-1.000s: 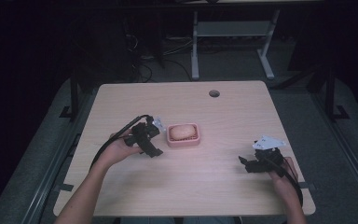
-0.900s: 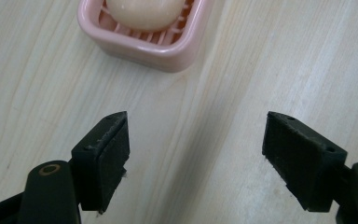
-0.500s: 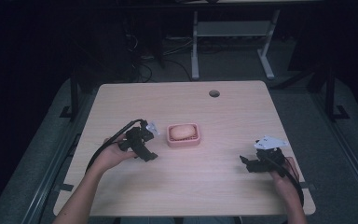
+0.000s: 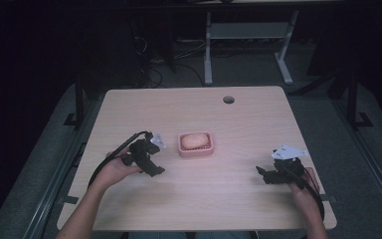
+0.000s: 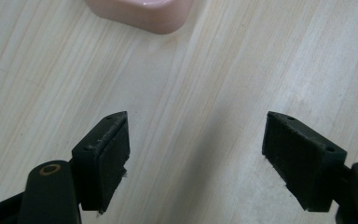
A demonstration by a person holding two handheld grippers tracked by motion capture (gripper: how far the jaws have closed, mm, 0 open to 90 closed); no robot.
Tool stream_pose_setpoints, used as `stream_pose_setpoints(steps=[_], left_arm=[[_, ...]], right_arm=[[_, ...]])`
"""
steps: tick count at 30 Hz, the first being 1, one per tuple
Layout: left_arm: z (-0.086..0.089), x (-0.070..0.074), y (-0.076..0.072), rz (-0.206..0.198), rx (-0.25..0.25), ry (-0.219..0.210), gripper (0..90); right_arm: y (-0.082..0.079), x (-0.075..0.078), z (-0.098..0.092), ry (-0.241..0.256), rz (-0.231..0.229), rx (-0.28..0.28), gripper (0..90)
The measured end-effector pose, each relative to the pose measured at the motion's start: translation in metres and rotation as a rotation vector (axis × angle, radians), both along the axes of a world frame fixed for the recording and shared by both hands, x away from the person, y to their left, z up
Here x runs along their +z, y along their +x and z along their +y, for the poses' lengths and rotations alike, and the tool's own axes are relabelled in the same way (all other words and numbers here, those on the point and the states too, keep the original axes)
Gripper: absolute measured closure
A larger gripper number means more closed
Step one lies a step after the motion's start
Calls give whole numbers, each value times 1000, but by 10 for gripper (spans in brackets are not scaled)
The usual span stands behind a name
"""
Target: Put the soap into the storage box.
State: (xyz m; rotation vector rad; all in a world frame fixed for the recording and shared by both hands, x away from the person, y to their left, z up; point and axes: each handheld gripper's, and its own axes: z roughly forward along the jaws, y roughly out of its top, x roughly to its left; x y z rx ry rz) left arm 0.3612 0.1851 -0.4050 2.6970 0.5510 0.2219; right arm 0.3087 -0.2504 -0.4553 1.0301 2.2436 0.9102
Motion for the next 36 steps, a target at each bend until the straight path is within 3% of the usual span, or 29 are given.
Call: stream_pose_setpoints(steps=[36], left_arm=[[31,-17,-30,-13,40,-17,230]], right_arm=[[-1,-3,1,-12,17,6,139]])
